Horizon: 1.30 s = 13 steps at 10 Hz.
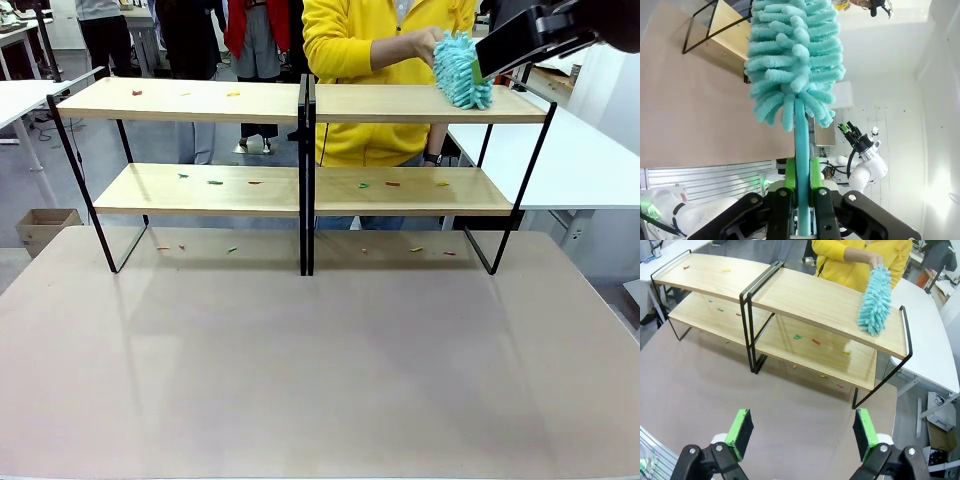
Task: Clean the shelves.
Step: Clean a randomly selected level of the Shelf with the Duster.
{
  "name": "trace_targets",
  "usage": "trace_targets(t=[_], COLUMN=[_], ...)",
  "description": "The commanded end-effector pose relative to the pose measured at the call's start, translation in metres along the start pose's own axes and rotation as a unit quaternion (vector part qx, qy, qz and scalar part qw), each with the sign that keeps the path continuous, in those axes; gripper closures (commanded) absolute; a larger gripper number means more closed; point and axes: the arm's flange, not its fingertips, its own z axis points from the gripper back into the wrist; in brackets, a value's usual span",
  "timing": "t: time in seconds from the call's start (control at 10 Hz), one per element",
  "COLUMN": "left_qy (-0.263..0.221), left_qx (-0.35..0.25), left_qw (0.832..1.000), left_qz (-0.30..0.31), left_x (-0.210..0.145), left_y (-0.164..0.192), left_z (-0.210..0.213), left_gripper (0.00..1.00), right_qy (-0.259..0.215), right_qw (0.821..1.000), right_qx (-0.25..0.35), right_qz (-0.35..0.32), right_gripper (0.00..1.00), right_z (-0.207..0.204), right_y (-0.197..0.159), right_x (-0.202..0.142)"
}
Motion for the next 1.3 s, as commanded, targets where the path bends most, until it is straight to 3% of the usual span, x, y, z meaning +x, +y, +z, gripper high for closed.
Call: trace_targets(t=[0.0,0.3,0.6,0.8,0.9,1.2], left_qy=[-0.003,0.0,0.057,0.064,0.091,0.116], left_qx=[-0.006,0.0,0.007,0.029,0.036,0.024], left_qw=[1.0,1.0,0.998,0.997,0.995,0.991], left_qz=[-0.013,-0.001,-0.022,-0.014,-0.026,-0.065], left_x=[-0.011,-0.002,0.008,0.027,0.024,-0.022], left_y=[-0.005,0.0,-0.018,-0.036,-0.05,-0.084], left_z=[0.009,0.001,-0.043,-0.109,-0.147,-0.25], left_gripper=[0.88,0.88,0.88,0.88,0.88,0.88], right_qy=[-0.001,-0.001,-0.001,-0.001,-0.001,-0.001], right_qw=[1.0,1.0,1.0,1.0,1.0,1.0], right_qx=[-0.002,-0.002,-0.002,-0.002,-0.002,-0.002], right_qz=[-0.002,-0.002,-0.002,-0.002,-0.002,-0.002], right_gripper=[0.0,0.0,0.0,0.0,0.0,0.0], right_z=[0.0,0.0,0.0,0.0,0.0,0.0], right_y=[0.0,0.0,0.0,0.0,0.0,0.0], right_x=[0.0,0.0,0.0,0.0,0.0,0.0])
